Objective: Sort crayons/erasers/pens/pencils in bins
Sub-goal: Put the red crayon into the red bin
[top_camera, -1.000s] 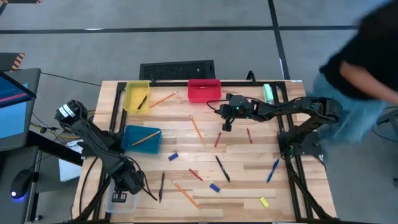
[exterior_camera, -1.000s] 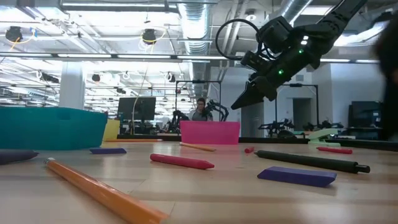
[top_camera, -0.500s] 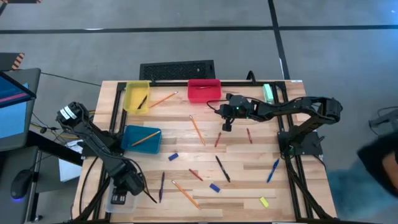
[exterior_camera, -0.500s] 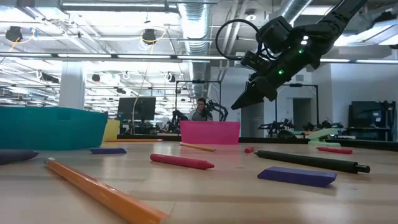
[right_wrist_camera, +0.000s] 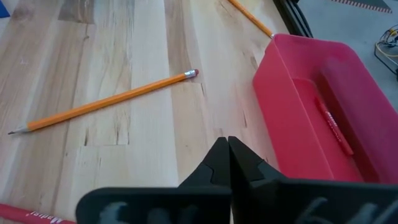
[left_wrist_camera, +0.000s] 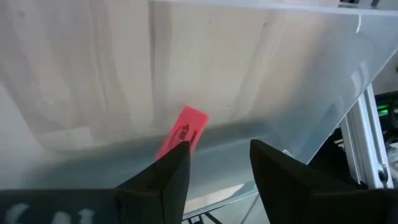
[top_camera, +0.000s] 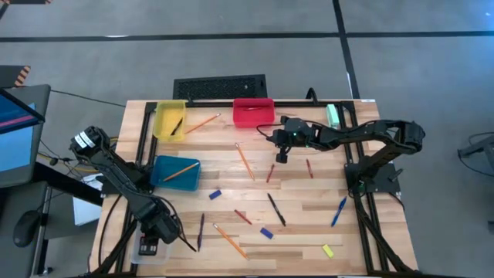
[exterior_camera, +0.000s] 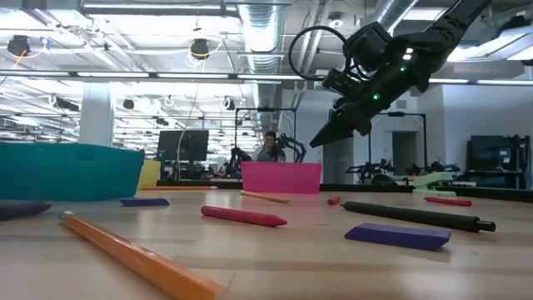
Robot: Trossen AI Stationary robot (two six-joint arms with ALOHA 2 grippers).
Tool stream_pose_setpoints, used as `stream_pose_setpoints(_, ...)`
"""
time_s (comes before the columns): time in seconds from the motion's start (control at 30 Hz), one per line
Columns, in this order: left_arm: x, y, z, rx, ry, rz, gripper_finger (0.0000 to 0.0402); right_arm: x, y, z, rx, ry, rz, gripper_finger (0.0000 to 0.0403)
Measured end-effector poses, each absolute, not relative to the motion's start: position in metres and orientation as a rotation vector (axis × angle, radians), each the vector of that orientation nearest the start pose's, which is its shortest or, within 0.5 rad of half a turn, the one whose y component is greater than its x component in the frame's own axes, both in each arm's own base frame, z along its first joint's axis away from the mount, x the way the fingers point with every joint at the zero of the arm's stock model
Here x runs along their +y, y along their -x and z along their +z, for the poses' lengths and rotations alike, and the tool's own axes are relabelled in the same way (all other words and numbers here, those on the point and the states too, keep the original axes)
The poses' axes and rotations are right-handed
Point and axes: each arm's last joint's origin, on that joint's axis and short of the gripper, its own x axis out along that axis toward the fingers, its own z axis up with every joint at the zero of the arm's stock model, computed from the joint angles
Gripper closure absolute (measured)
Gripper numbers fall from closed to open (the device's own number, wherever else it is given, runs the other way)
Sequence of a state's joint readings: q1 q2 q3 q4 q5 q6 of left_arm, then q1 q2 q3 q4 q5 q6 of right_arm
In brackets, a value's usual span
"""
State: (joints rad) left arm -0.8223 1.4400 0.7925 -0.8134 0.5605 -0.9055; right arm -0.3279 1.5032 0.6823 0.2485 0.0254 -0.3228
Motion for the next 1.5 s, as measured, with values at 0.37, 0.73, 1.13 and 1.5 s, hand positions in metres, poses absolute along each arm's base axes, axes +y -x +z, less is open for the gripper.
stream_pose_setpoints(0.37,-0.172,-0.139,0.188,1.910,0.518,-0.302,0.0247,-0.095,-0.278,0.176,0.618,0.224,-0.248,0.0400)
stream_pose_setpoints(0.73,-0.114,-0.137,0.247,1.366,0.771,-0.014,0.0395,-0.095,-0.278,0.176,0.618,0.224,-0.248,0.0399)
stream_pose_setpoints(1.13,-0.050,-0.167,0.253,1.041,0.415,0.130,0.0401,-0.096,-0.279,0.178,0.598,0.226,-0.252,0.0399)
stream_pose_setpoints(1.5,0.010,-0.198,0.237,1.068,0.176,0.148,0.0401,-0.094,-0.280,0.178,0.596,0.230,-0.246,0.0400)
